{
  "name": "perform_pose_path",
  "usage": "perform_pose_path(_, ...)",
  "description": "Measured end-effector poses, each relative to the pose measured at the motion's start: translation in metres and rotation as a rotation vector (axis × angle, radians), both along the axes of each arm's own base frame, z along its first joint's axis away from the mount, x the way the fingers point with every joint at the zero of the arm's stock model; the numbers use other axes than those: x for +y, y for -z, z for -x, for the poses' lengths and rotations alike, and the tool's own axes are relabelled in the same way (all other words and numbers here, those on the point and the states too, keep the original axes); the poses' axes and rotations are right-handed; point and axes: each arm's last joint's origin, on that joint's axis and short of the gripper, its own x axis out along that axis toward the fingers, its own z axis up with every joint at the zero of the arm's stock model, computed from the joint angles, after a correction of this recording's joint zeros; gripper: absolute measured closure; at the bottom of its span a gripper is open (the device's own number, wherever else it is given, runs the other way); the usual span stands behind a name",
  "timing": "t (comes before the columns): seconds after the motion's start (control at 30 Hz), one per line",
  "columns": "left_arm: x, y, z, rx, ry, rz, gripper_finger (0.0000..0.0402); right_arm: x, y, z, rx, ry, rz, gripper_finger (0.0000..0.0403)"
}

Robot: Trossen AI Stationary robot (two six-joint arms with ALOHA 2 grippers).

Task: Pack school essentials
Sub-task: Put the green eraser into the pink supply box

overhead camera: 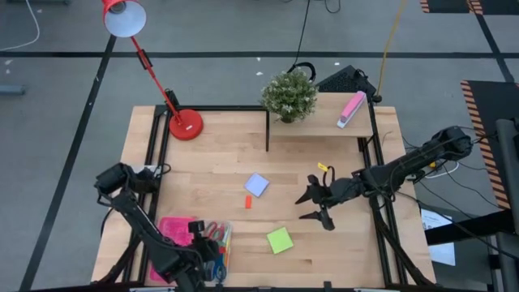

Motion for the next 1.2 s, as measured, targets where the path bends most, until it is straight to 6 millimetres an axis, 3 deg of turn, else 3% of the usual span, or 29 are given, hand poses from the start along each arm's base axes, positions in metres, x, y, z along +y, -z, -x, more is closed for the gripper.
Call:
perform_pose_path(0.53, 0.000, 0.011, -0.004, 0.005, -0.014, 0.038, 0.0370, -0.002, 0.000, -0.001, 0.012, 0.023, -0.031, 0.0168)
perform_pose_path(0.93, -0.009, 0.011, -0.008, -0.052, -0.011, 0.128, 0.0259, -0.002, 0.000, -0.001, 0.012, 0.023, -0.030, 0.0168)
perform_pose_path(1.2, -0.011, 0.011, -0.008, -0.029, -0.019, 0.171, 0.0269, -0.003, 0.007, -0.009, -0.001, 0.131, 0.029, 0.0167)
